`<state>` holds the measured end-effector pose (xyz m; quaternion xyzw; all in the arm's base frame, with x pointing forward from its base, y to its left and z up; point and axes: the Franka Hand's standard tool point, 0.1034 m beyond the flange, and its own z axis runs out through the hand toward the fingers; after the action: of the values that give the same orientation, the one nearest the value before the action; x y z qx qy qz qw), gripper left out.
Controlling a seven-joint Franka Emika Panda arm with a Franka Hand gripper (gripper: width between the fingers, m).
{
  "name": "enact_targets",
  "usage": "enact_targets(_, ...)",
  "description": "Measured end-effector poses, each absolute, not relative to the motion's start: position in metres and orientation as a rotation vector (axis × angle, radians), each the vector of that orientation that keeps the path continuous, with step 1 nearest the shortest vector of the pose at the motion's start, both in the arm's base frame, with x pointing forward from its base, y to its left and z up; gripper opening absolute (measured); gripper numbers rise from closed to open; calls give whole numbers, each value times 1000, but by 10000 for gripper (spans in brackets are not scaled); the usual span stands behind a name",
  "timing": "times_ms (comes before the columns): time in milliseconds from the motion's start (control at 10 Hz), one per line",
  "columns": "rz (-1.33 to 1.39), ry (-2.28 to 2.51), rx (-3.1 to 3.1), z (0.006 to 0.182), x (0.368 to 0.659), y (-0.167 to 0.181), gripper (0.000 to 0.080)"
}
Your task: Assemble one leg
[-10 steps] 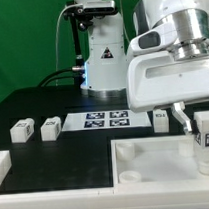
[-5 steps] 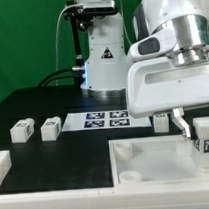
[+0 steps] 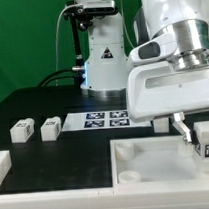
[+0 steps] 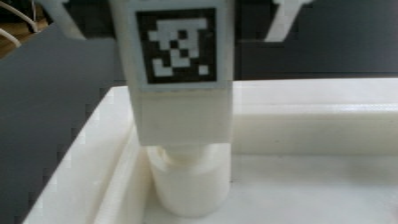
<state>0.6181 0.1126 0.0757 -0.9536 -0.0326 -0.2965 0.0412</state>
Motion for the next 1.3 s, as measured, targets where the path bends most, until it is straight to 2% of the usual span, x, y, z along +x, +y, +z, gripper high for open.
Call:
enact_targets(100,-906,-100,-2920,76,618,113,294)
enact_targets(200,-893,-101,-2924,74,617,113,366)
enact_targets(300,-892,-101,-2924,74,617,113,366)
enact_targets(400,-891,-101,-2924,73,617,113,564)
enact_targets(500,-890,-101,-2925,73,617,113,564)
enact_targets(600,-890,-101,-2925,73,617,113,633)
enact_targets(1000,-884,-101,-2926,73,616,113,648)
enact_targets(1200,-823,-102,-2936,99,619,111,648)
enact_targets(1300,-785,-97,-2944,106,621,107,648)
